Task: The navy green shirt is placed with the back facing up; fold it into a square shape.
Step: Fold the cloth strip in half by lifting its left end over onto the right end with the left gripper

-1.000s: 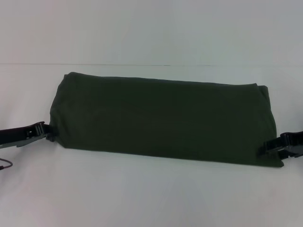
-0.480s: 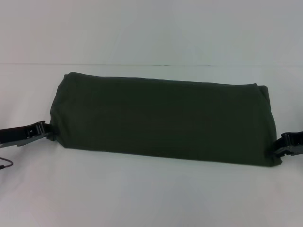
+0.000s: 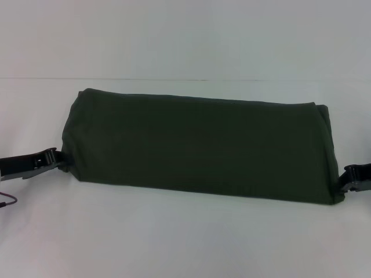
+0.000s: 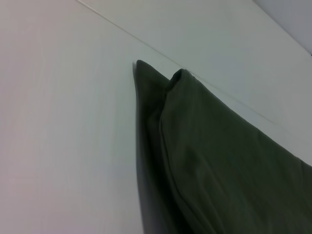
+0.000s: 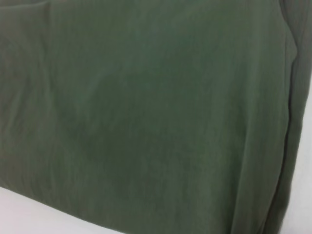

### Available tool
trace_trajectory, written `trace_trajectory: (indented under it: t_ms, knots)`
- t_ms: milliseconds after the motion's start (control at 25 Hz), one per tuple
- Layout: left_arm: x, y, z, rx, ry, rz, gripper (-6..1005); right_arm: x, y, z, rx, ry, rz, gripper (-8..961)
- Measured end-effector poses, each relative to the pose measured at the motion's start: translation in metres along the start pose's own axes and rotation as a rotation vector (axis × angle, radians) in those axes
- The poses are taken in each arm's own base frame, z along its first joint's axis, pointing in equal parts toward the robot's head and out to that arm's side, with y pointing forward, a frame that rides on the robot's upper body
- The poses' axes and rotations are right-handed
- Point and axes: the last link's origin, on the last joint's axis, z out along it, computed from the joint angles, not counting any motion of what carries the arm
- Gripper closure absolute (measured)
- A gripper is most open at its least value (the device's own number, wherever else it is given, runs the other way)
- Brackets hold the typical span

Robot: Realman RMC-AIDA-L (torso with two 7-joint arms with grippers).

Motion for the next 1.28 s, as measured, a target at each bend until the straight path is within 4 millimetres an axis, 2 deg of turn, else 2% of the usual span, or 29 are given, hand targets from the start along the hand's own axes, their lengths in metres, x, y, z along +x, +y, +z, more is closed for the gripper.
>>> trace_trajectory:
  t_ms: [480, 720, 1000, 1280]
  knots:
    - [0.001, 0.002, -0.006, -0.036, -0.027, -0.014, 986, 0.005, -0.007, -0.008, 0.001, 0.023, -0.009, 950]
    - [-0.001, 0.004, -0.017, -0.088, -0.077, -0.037, 987, 0.016, -0.013, -0.016, -0.027, 0.065, -0.016, 945]
    - [-0.009, 0.004, -0.021, -0.096, -0.134, -0.043, 986, 0.027, -0.019, -0.019, -0.045, 0.096, -0.019, 926]
    - [-0.019, 0.007, -0.042, -0.177, -0.21, -0.065, 987, 0.044, -0.02, -0.023, -0.089, 0.165, -0.058, 907]
